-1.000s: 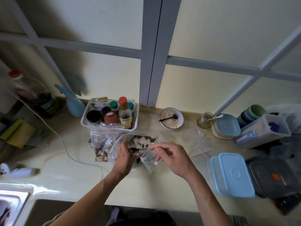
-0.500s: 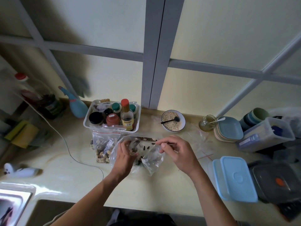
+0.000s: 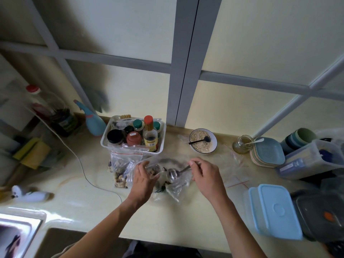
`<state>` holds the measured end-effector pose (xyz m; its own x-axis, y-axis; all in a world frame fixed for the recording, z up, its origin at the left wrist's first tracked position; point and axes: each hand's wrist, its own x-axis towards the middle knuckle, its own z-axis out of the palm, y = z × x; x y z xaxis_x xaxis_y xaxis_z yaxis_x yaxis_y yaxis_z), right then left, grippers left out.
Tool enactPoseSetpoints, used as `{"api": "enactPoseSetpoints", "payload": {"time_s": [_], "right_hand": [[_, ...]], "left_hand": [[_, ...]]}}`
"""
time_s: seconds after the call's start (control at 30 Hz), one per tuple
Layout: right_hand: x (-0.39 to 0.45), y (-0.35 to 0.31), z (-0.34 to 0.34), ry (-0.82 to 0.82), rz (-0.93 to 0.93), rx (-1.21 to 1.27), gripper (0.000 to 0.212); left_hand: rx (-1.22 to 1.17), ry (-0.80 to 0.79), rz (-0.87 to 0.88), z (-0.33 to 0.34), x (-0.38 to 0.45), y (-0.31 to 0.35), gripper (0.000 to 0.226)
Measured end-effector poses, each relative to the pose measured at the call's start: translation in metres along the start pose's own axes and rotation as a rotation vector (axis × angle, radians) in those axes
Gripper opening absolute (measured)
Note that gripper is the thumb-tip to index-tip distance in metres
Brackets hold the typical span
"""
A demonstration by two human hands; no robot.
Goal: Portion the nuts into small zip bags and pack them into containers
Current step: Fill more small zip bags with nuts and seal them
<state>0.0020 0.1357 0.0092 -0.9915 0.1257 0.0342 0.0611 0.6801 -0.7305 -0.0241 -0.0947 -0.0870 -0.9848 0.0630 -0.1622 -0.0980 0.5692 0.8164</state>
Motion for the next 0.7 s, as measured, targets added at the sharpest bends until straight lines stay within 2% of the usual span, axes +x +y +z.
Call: {"api": "enactPoseSetpoints", "payload": {"time_s": [0.13,0.3,0.47,0.6,0.7], "right_hand": [[-0.001,0.009,0.028,-0.035,-0.018,-0.025,0.018],[-0.006,0.013,0.061,0.094,-0.021,-0.011,0.016],[-0.009,-0.002,0.079,0.143,-0.135,-0.065,0.013],[-0.011,-0.012,0.094,0.127,-0.177,-0.129,0.031],[-0.014,-0.02,0.103,0.073,-0.189,-0.13,0.038]], "left_hand": [[-0.013,0.017,-0.003,-0.002,0.001,-0.004,0.066],[0.04,0.024,0.053,-0.002,0.0,-0.009,0.069],[0.149,0.031,0.153,-0.004,-0.001,-0.01,0.068],[0.182,0.062,0.213,-0.007,-0.003,-0.012,0.066],[0.222,0.089,0.286,-0.008,-0.003,-0.018,0.057]]}}
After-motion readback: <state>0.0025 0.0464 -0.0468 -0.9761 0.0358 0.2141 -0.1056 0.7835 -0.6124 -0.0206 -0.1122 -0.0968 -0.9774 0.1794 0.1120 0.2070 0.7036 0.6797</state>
